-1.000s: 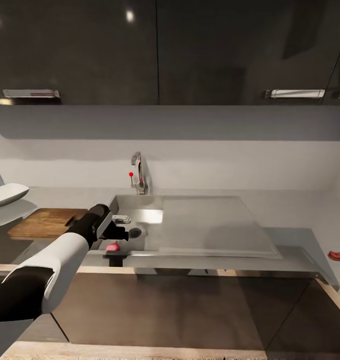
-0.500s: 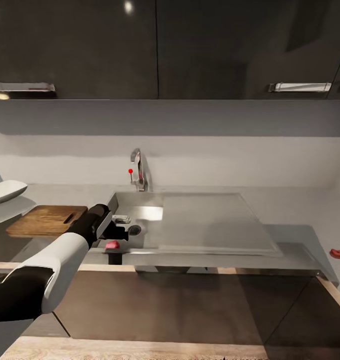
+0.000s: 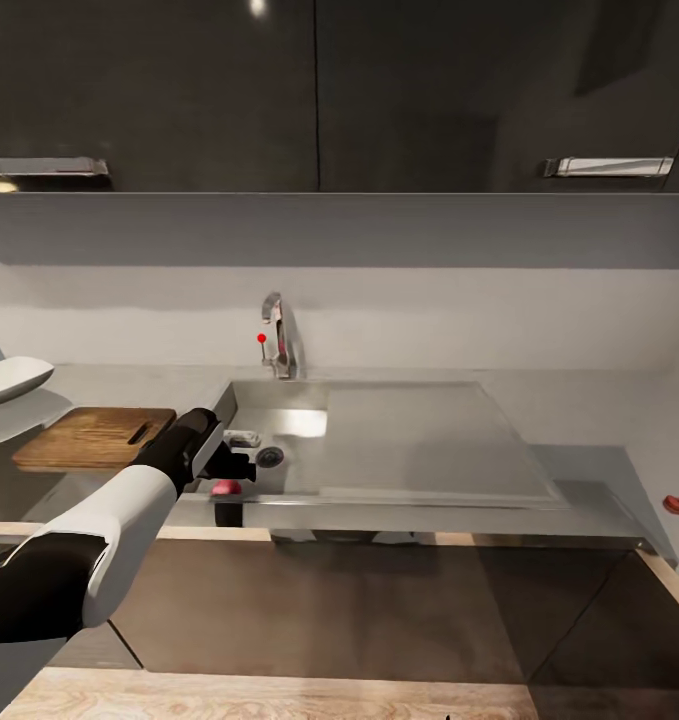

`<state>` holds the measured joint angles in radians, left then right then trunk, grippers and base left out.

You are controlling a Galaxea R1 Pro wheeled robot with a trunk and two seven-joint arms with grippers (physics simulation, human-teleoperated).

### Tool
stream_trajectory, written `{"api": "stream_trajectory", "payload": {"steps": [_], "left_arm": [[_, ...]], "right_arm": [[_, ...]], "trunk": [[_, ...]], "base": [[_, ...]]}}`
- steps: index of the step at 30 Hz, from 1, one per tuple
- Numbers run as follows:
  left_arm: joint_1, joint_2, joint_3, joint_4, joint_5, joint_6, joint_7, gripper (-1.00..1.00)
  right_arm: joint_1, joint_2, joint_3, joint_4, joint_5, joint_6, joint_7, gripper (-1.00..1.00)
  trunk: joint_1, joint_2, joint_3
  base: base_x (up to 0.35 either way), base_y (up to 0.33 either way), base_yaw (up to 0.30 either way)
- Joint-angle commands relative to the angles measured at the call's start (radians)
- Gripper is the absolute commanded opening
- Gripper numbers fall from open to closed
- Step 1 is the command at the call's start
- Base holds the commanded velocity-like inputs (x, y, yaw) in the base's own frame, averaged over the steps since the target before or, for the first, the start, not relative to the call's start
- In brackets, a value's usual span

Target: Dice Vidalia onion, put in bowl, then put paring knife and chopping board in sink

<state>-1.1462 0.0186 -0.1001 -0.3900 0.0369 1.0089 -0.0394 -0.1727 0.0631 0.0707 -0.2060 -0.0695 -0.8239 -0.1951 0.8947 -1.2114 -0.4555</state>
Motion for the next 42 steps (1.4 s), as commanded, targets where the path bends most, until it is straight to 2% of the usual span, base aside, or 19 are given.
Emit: {"api": "stream_trajectory", "payload": {"steps": [1, 20, 42], "left_arm": [[-0.001, 0.001, -0.009, -0.001, 0.003, 0.004, -0.004, 1.0], [0.0, 0.007, -0.009, 0.0, 0.003, 0.004, -0.004, 1.0], [0.0, 0.008, -0.01, 0.0, 0.003, 0.004, -0.004, 1.0]], "right_arm": [[-0.001, 0.0, 0.008, 0.0, -0.007, -0.003, -0.004, 1.0], [-0.001, 0.009, 0.008, 0.0, -0.007, -0.003, -0.004, 1.0], [-0.001, 0.011, 0.008, 0.0, -0.007, -0.003, -0.004, 1.0]], "trunk": [[0.0, -0.001, -0.001], [0.0, -0.001, -0.003], [0.0, -0.001, -0.036]], "base": [[0.0, 0.013, 0.0], [0.0, 0.016, 0.0], [0.0, 0.002, 0.0]]}}
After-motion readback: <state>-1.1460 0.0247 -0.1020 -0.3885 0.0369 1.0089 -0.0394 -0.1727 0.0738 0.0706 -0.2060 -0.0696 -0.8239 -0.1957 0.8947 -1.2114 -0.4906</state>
